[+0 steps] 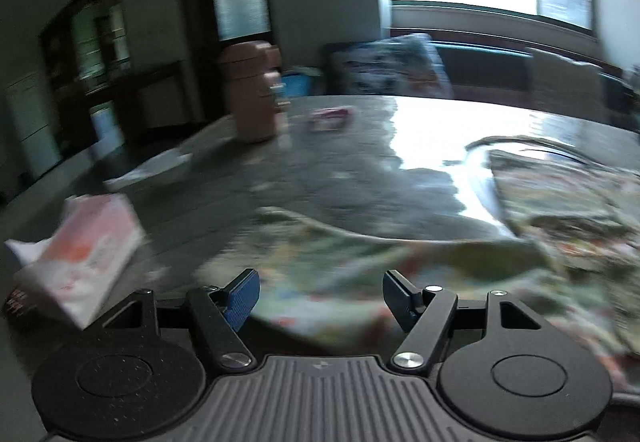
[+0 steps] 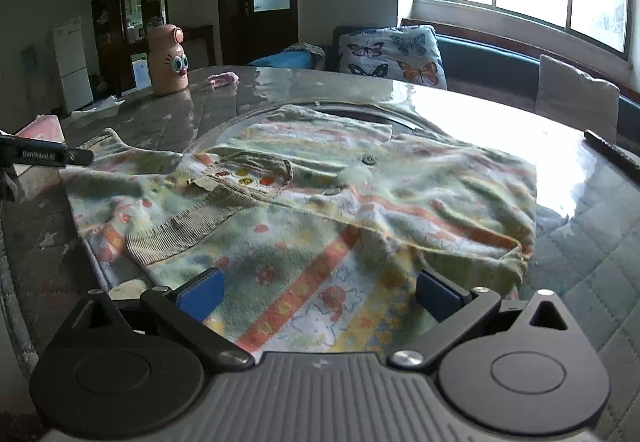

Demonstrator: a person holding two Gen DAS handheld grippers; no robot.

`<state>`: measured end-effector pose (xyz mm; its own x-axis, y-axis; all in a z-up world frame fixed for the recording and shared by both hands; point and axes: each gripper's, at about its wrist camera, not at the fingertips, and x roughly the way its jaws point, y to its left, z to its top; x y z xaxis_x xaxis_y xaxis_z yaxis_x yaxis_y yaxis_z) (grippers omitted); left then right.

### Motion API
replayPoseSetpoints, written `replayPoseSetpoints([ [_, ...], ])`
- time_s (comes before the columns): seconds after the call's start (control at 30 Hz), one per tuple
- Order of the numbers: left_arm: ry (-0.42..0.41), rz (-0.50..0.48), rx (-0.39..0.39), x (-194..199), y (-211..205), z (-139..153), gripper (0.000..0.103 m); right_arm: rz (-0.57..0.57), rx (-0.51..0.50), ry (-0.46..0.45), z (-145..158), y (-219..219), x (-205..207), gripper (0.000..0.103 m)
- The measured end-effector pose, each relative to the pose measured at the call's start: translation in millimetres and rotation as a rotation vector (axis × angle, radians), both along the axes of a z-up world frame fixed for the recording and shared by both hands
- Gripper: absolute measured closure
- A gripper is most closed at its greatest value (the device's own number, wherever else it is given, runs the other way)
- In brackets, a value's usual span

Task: Fold clothes

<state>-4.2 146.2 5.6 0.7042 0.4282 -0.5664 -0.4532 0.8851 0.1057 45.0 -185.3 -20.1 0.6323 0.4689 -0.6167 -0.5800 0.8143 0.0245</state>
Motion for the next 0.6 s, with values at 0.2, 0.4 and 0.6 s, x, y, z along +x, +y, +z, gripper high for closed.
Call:
replayPoseSetpoints([
  [0.2, 0.006, 0.156, -0.049, -3.1, 42.4, -5.1, 0.045, -0.006, 0.005, 0.017, -2.4, -0.4, 2.8, 0.0],
  [0.4, -0.002, 0.209, -0.129, -6.1, 64.8, -11.9, 0.055, -0.006, -0.007, 0.011, -3.5, 1.4, 1.5, 0.0],
  [0.6, -0.02, 0.214, -0.157, -4.2, 70.4, -11.5, 0.064, -0.005, -0.012, 0.01, -4.1, 2.0, 1.4, 0.0],
])
